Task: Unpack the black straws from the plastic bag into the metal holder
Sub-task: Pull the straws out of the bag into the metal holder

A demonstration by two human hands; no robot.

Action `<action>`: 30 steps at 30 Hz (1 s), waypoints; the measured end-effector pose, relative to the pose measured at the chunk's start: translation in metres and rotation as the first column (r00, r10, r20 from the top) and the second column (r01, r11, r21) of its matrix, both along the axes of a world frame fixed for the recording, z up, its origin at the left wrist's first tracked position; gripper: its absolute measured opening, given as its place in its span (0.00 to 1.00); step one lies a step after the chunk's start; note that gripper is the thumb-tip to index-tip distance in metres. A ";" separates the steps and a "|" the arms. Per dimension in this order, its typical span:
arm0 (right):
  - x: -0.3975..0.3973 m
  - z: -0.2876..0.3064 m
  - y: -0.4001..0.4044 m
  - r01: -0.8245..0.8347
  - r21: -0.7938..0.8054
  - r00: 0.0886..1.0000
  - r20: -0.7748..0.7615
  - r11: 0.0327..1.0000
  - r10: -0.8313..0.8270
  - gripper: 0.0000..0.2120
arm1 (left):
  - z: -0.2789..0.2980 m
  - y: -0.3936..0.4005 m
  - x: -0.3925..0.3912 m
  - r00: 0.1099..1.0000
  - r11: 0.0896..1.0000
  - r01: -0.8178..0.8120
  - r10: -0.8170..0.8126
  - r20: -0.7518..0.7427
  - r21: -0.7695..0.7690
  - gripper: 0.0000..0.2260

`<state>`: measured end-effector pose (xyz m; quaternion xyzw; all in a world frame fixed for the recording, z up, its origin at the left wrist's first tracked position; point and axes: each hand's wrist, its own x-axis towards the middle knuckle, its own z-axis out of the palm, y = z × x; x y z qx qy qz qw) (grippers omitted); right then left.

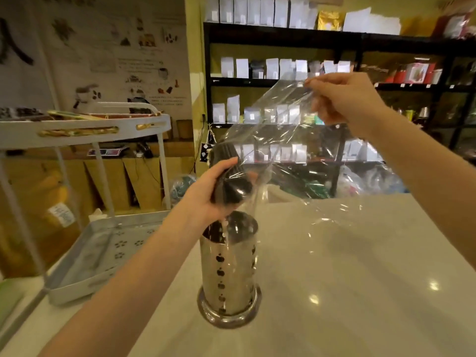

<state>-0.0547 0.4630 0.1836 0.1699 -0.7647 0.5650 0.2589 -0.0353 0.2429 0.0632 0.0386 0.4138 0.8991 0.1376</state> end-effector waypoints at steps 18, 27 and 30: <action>-0.128 -0.018 -0.011 -0.138 0.043 0.978 0.161 0.989 0.130 0.07 | 0.004 -0.039 -0.112 0.975 0.964 -0.203 0.183 -0.122 -0.174 0.10; -0.104 -0.035 -0.011 -0.142 0.015 0.989 -0.027 0.990 0.142 0.07 | -0.015 -0.039 -0.112 0.954 0.963 -0.208 0.161 -0.251 -0.173 0.08; -0.089 -0.037 -0.014 -0.131 0.025 0.987 -0.087 0.991 0.132 0.07 | -0.020 -0.038 -0.105 0.940 0.949 -0.234 0.165 -0.298 -0.213 0.15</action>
